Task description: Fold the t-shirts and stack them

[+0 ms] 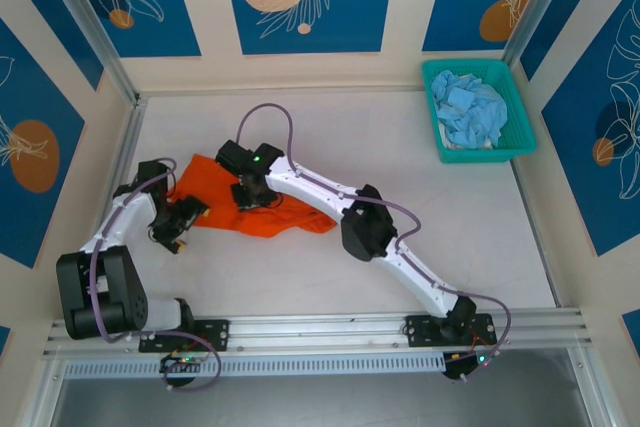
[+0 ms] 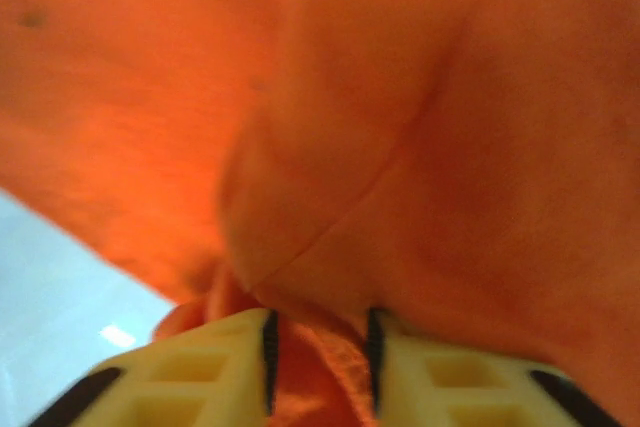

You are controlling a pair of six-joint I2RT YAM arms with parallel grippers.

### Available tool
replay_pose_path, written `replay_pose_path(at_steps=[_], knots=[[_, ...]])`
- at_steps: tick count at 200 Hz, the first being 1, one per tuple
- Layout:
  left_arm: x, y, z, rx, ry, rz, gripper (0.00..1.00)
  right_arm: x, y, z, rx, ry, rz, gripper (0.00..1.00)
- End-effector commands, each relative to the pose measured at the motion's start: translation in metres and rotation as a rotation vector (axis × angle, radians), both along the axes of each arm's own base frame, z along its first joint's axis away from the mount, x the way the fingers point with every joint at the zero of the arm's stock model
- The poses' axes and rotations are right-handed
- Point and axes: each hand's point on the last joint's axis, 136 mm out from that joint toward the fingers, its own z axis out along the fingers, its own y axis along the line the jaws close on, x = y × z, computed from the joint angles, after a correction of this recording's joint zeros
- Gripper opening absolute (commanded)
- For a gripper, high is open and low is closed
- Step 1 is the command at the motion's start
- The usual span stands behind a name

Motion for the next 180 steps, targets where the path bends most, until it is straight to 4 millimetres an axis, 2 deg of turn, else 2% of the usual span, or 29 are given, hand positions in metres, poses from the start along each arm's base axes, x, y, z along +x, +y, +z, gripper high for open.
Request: replay_pose_path(at_steps=[1, 19, 37, 65, 86, 108, 135, 149, 167, 180], knots=[[0.003, -0.003, -0.001, -0.033, -0.018, -0.009, 0.89, 0.008, -0.022, 0.016, -0.017, 0.024, -0.049, 0.26], [0.003, -0.006, -0.004, -0.05, -0.02, -0.003, 0.89, 0.014, -0.028, 0.019, -0.006, 0.035, -0.073, 0.19], [0.005, -0.009, -0.004, -0.069, -0.025, -0.002, 0.89, 0.017, -0.029, 0.033, 0.024, 0.029, -0.075, 0.11], [0.012, -0.02, -0.002, -0.1, -0.044, -0.026, 0.89, 0.015, -0.032, 0.077, 0.117, 0.006, -0.084, 0.0], [0.018, -0.036, 0.002, -0.142, -0.076, -0.072, 0.89, 0.01, -0.038, 0.115, 0.235, -0.015, -0.086, 0.0], [0.026, -0.056, 0.009, -0.186, -0.116, -0.134, 0.9, 0.003, -0.058, 0.142, 0.34, -0.001, -0.133, 0.0], [0.034, -0.07, 0.014, -0.198, -0.133, -0.197, 0.9, -0.005, -0.099, 0.149, 0.373, 0.0, -0.229, 0.0], [0.036, -0.077, 0.014, -0.214, -0.128, -0.21, 0.9, -0.01, -0.111, 0.148, 0.402, -0.016, -0.258, 0.0], [0.038, -0.081, 0.013, -0.226, -0.126, -0.198, 0.89, -0.015, -0.104, 0.142, 0.425, 0.018, -0.251, 0.22], [0.035, -0.073, 0.013, -0.18, -0.113, -0.168, 0.86, -0.014, -0.091, 0.129, 0.37, 0.049, -0.23, 0.36]])
